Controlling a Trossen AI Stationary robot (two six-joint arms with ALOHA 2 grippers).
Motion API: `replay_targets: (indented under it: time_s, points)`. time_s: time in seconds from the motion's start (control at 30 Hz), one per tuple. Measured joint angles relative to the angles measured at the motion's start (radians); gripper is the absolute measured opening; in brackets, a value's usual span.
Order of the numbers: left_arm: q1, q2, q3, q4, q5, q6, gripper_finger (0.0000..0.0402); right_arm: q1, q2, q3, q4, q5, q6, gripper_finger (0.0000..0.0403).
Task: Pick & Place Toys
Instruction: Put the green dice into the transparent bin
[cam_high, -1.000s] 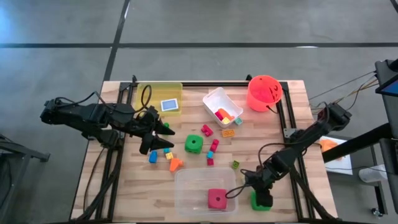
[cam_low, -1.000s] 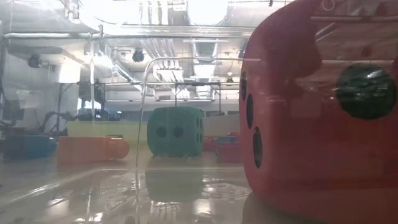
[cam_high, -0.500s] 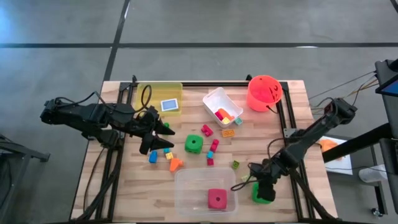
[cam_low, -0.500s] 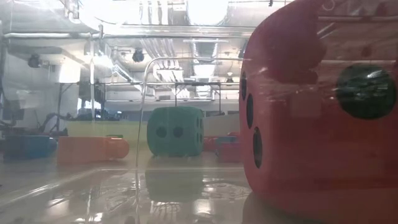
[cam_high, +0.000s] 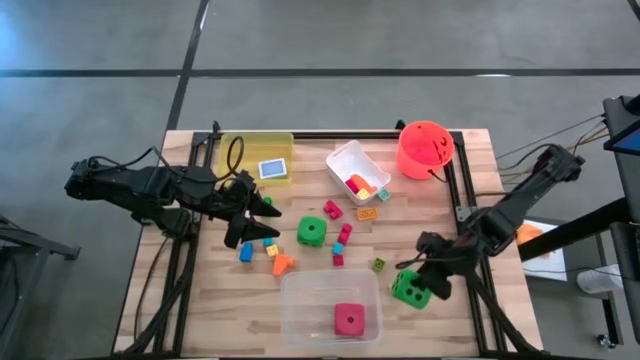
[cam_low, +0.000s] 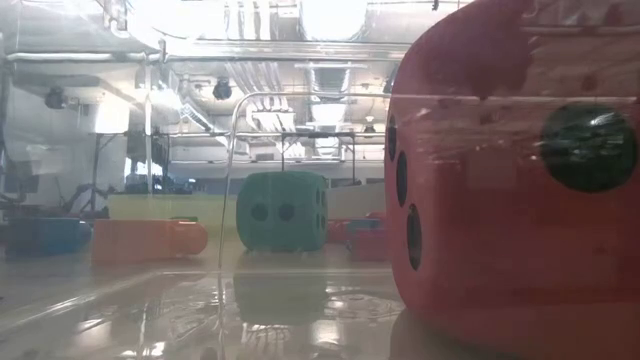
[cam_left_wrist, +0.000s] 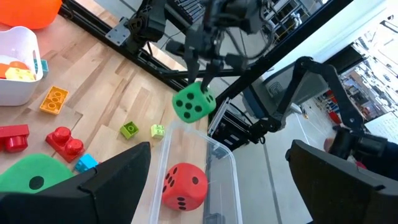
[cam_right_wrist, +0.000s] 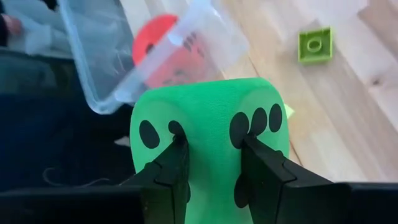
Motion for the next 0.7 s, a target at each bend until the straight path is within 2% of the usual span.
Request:
replay_targets:
  time_s: [0.33, 0.57, 0.7]
  points:
    - [0.0, 0.0, 0.0, 0.0, 0.0, -0.007, 0.0369, -0.001, -0.074, 0.044, 0.001, 0.099, -0.06, 0.0099]
    - [0.001, 0.0, 0.0, 0.0, 0.0, -0.007, 0.0369, -0.002, -0.043, 0.161, -0.029, 0.17, -0.157, 0.0095]
    - [0.001, 0.0, 0.0, 0.0, 0.0, -0.007, 0.0369, -0.013, -0.001, 0.235, -0.048, 0.175, -0.216, 0.0094]
